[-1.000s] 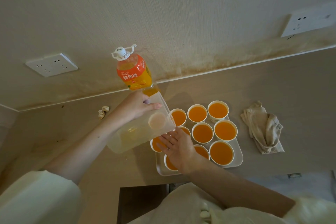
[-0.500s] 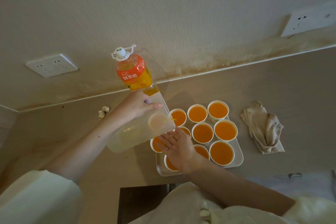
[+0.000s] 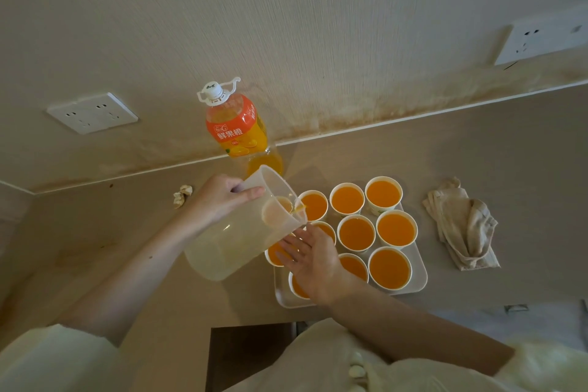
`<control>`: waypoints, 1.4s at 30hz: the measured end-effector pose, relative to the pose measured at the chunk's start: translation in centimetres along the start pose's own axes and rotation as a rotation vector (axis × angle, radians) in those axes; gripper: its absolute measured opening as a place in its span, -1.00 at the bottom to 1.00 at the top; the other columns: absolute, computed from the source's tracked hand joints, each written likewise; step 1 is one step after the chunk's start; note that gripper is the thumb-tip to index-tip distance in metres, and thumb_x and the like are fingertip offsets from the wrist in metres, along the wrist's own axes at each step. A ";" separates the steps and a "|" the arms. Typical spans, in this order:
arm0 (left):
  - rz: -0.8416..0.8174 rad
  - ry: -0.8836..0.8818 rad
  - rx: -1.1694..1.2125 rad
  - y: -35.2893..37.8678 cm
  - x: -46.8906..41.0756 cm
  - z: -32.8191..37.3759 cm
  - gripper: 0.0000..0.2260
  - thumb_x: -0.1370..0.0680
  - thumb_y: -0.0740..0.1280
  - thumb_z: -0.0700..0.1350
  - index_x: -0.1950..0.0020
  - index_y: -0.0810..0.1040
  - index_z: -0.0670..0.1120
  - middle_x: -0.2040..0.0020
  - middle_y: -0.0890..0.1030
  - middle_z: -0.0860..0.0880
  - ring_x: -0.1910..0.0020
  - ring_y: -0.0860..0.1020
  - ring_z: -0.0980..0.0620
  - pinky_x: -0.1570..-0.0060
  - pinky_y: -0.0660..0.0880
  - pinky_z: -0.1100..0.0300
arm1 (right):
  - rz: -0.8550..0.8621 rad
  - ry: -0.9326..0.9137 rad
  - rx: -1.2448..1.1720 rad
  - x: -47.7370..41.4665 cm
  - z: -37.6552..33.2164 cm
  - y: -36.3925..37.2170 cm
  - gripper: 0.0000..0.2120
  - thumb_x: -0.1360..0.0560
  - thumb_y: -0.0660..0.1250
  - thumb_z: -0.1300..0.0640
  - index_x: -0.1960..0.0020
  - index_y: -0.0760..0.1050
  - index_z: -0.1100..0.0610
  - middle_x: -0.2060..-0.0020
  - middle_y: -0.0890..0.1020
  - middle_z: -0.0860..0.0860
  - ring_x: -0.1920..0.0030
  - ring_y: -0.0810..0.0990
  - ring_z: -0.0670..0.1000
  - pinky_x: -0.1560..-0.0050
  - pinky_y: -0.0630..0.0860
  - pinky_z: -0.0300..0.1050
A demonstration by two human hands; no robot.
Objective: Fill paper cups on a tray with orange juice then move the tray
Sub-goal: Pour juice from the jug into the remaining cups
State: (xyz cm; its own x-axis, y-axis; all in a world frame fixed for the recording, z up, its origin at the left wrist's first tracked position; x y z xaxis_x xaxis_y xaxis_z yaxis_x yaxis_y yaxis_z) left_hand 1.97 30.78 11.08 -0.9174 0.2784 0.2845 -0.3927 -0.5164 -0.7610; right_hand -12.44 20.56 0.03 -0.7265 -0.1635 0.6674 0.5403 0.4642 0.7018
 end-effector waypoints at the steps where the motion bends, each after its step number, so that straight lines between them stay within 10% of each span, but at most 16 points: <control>1: 0.008 -0.004 0.007 -0.1 0.3 -0.3 -0.52 -0.40 0.42 0.20 0.43 0.23 -0.02 0.50 0.29 0.07 0.46 0.30 0.06 0.31 0.22 0.11 | 0.004 0.000 0.000 0.0 0.1 0.0 -0.78 -0.64 0.17 0.10 -0.19 0.47 0.19 -0.13 0.59 0.16 -0.04 0.59 0.10 -0.13 0.52 0.04; 14: 0.140 -0.015 0.059 -3.1 2.9 -2.8 -0.53 -0.47 0.42 0.04 0.45 0.22 -0.06 0.41 0.31 -0.02 0.37 0.34 0.01 0.30 0.22 0.15 | -0.107 0.083 0.115 0.1 2.6 2.3 -0.82 -0.64 0.17 0.15 -0.16 0.51 0.14 -0.10 0.61 0.08 -0.14 0.56 0.07 -0.41 0.34 0.16; 22: 0.114 -0.061 -0.022 -3.3 2.5 -3.5 -0.46 -0.34 0.46 0.25 0.44 0.21 -0.05 0.35 0.30 -0.09 0.38 0.29 0.00 0.29 0.21 0.12 | -0.150 0.173 0.136 0.3 4.0 2.9 -0.79 -0.65 0.15 0.15 -0.22 0.47 0.15 -0.22 0.58 0.09 -0.23 0.54 0.12 -0.33 0.42 0.14; 42: 0.078 -0.059 -0.132 -2.9 1.6 -1.6 -0.52 -0.46 0.43 0.07 0.45 0.23 -0.08 0.49 0.24 0.01 0.49 0.23 0.05 0.38 0.14 0.14 | -0.201 0.195 0.117 0.5 3.6 3.3 -0.80 -0.65 0.15 0.15 -0.21 0.46 0.13 -0.24 0.58 0.11 -0.16 0.58 0.10 -0.12 0.53 0.07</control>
State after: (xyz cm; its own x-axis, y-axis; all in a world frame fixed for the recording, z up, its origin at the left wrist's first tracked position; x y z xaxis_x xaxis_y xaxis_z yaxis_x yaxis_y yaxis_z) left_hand 1.76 33.99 12.84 -0.9485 0.1917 0.2523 -0.3118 -0.4222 -0.8512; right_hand -12.50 25.13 1.78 -0.7126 -0.4212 0.5611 0.3332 0.5007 0.7989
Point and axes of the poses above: each hand's wrist, its own x-axis away from the middle knuckle, its own y-axis out of the palm, z = x × y, the point moved 10 cm from there along -x, towards the middle knuckle
